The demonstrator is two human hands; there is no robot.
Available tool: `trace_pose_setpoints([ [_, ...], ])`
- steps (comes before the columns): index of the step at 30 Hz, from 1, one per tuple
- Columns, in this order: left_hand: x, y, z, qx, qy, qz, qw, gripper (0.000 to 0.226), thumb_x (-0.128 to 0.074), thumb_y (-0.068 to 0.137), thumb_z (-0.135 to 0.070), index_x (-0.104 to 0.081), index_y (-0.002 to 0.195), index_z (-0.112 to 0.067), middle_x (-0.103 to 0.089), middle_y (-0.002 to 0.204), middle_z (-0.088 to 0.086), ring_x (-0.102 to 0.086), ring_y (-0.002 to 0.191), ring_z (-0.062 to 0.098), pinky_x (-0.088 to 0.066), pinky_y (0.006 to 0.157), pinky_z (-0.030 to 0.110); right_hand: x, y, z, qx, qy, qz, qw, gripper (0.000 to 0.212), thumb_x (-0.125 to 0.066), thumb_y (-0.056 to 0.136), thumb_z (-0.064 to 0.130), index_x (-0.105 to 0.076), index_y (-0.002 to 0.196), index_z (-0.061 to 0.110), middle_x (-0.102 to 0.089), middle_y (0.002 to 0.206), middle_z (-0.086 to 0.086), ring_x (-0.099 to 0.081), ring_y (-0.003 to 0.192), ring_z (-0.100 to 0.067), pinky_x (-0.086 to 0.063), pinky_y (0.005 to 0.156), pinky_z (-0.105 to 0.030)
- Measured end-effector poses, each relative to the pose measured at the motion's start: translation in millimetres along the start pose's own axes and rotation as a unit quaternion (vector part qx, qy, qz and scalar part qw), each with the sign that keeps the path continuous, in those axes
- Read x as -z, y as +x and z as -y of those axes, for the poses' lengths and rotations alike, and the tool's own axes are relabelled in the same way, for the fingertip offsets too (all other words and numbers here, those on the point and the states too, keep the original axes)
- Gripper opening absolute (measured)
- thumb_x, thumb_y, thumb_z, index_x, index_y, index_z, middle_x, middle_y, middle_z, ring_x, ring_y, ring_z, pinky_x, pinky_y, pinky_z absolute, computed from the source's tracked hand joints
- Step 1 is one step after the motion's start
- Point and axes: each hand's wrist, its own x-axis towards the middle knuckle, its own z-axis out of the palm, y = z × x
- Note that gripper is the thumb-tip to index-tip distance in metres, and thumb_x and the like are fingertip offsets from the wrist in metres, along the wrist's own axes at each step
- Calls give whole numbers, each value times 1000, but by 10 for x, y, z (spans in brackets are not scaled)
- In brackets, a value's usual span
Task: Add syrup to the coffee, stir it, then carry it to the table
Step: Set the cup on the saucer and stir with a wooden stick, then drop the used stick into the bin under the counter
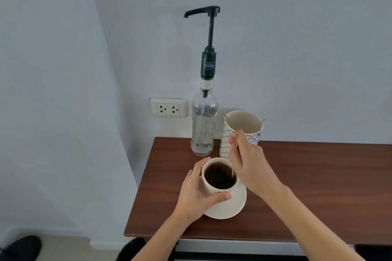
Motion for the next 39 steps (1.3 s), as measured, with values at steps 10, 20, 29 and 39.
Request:
trace_pose_setpoints([
  [10, 0, -9, 0, -1, -7, 0, 1000, 90, -88, 59, -66, -44, 136, -49, -59, 137, -24, -53, 134, 4, -48, 113, 43, -8, -47, -1, -24, 41, -6, 999, 20, -47, 103, 6, -41, 98, 24, -63, 70, -6, -62, 61, -19, -54, 59, -33],
  [20, 17, -17, -16, 8, 4, -10, 1000, 87, -90, 57, -63, -42, 131, -63, -60, 137, -24, -51, 136, 3, -40, 119, 48, 214, -179, 56, 15, 99, -116, 988, 22, -49, 101, 7, -41, 97, 27, -67, 75, 7, -70, 62, -13, -58, 59, -21],
  [29, 13, -71, -71, 14, -33, -59, 998, 87, -58, 78, -79, -32, 153, -42, -56, 149, -13, -45, 143, 3, -33, 122, 34, 399, -145, -61, -67, 182, -168, 967, 26, -46, 104, 9, -42, 91, 31, -71, 72, -3, -70, 57, -16, -58, 62, -34],
  [39, 1395, -358, 381, 72, -3, -334, 940, 51, -42, 104, -37, -46, 150, -16, -50, 150, -8, -44, 136, -2, -29, 109, 5, -68, -45, 799, -139, 465, -187, 854, 32, -38, 107, 6, -49, 86, 28, -73, 70, -7, -68, 57, -21, -62, 61, -26],
])
